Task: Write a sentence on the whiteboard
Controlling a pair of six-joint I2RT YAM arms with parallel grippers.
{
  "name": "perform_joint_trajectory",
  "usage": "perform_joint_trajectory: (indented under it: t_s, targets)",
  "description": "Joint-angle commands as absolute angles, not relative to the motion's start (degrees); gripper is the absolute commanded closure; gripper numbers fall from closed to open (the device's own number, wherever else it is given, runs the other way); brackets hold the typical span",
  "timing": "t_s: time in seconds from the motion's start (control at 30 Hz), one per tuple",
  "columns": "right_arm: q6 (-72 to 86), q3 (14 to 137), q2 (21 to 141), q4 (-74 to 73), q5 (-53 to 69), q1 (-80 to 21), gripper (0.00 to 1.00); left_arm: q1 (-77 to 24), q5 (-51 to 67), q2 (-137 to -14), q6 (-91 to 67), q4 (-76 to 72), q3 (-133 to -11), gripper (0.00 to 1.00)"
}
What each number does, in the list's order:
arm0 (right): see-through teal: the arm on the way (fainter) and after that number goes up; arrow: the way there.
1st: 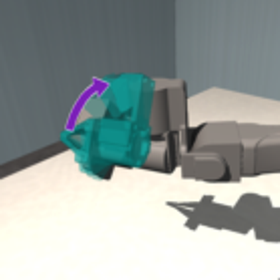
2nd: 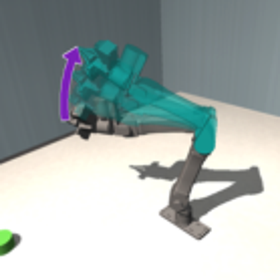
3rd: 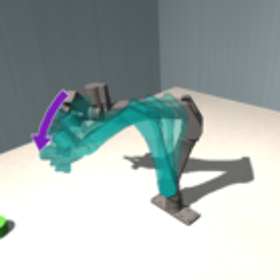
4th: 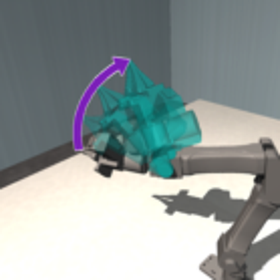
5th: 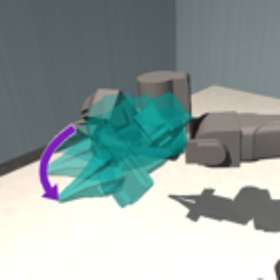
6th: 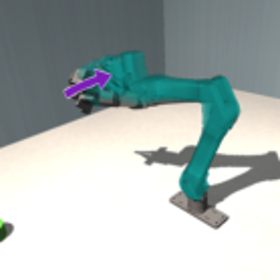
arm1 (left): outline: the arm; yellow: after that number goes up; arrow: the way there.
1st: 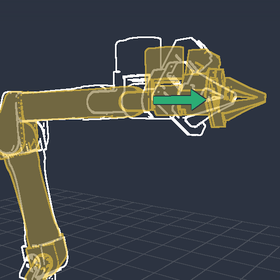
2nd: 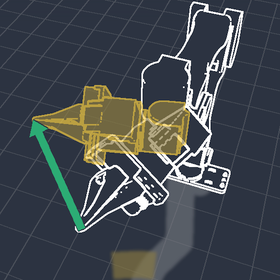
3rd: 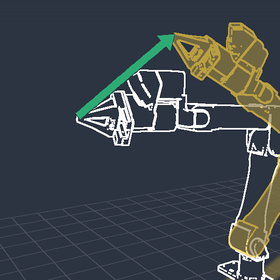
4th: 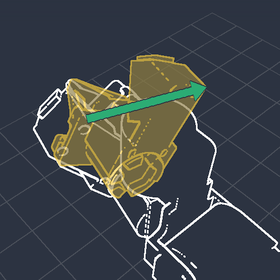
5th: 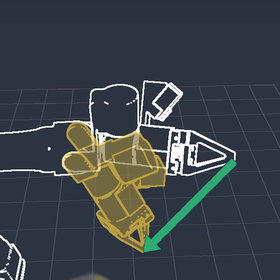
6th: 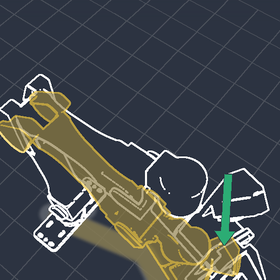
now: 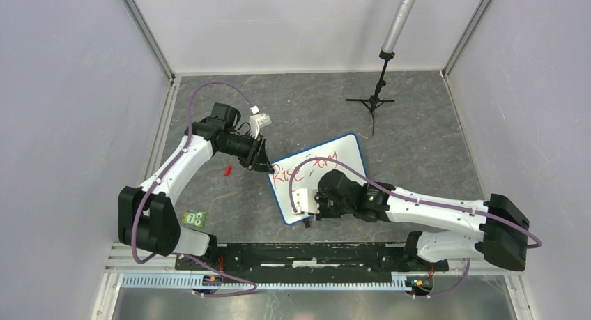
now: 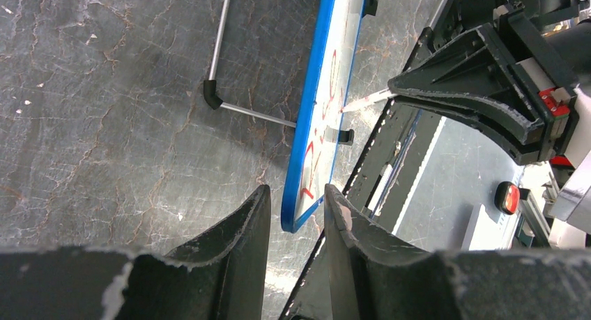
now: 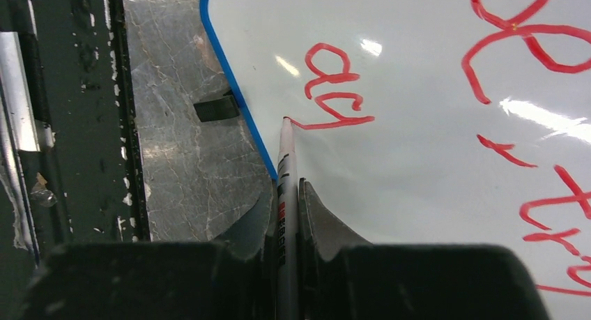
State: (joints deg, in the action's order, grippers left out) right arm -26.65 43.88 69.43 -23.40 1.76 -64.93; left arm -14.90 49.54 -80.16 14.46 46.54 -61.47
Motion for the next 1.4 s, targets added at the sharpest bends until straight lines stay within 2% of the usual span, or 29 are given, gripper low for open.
perform_joint_trajectory:
  t_s: [0.0,0.3,0.7,0.87,1.37]
  targets:
    - [-26.07,45.44,71.96,-20.88,2.21,-65.2,1.0,-15.21,49.26,-79.86,14.39,45.18,-61.44,0.6]
    - [-25.65,49.3,70.11,-22.09,3.89,-65.42,1.0,-15.21,49.22,-80.14,14.39,45.18,-61.52,0.6]
    - [-26.37,45.64,62.97,-25.67,1.92,-63.76,1.0,-15.21,49.49,-80.26,14.24,45.22,-61.7,0.6]
    - [-24.94,44.3,62.9,-24.97,-2.01,-61.89,1.0,-15.21,49.53,-80.13,14.06,45.18,-61.66,0.6]
    - [-23.73,45.48,63.92,-24.26,-0.71,-60.61,1.0,-15.21,49.57,-79.77,14.23,45.18,-61.44,0.6]
